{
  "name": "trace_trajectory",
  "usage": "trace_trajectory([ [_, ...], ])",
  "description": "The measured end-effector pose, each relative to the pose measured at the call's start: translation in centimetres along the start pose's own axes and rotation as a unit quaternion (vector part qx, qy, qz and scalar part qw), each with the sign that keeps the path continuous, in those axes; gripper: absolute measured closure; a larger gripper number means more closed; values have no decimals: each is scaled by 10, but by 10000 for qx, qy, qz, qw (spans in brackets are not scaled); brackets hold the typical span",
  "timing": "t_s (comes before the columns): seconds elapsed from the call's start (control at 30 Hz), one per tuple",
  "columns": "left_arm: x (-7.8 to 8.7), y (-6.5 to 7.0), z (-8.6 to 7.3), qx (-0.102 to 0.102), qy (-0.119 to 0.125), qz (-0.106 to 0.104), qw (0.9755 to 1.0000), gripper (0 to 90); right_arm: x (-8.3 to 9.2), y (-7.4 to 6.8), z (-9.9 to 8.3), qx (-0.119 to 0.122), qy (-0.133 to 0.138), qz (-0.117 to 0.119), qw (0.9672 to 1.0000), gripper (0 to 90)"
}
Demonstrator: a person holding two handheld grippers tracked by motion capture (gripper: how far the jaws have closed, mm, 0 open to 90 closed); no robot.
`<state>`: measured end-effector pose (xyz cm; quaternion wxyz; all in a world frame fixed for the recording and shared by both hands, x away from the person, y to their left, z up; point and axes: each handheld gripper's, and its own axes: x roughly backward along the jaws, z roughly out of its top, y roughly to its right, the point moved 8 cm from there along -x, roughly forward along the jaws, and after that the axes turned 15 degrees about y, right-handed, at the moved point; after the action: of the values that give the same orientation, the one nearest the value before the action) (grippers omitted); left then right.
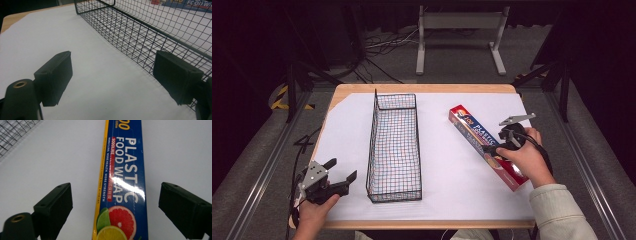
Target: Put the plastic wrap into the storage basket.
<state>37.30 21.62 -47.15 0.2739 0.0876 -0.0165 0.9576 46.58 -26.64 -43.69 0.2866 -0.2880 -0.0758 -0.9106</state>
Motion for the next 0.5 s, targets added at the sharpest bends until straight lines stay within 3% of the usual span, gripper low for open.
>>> trace_trajectory([
  [0.07, 0, 0, 0, 3, 0, -2, 10000, 168, -8, -2, -1, 100, -146, 12, 9998, 120],
  [0.27, 0, 0, 1, -2, 27, 10, 10000, 168, -21, 3, 0, 102, -418, -105, 9990, 126],
  [0.5, -1, 0, -1, 22, 17, 11, 10000, 168, -36, 6, -4, -48, -758, -217, 9969, 169],
])
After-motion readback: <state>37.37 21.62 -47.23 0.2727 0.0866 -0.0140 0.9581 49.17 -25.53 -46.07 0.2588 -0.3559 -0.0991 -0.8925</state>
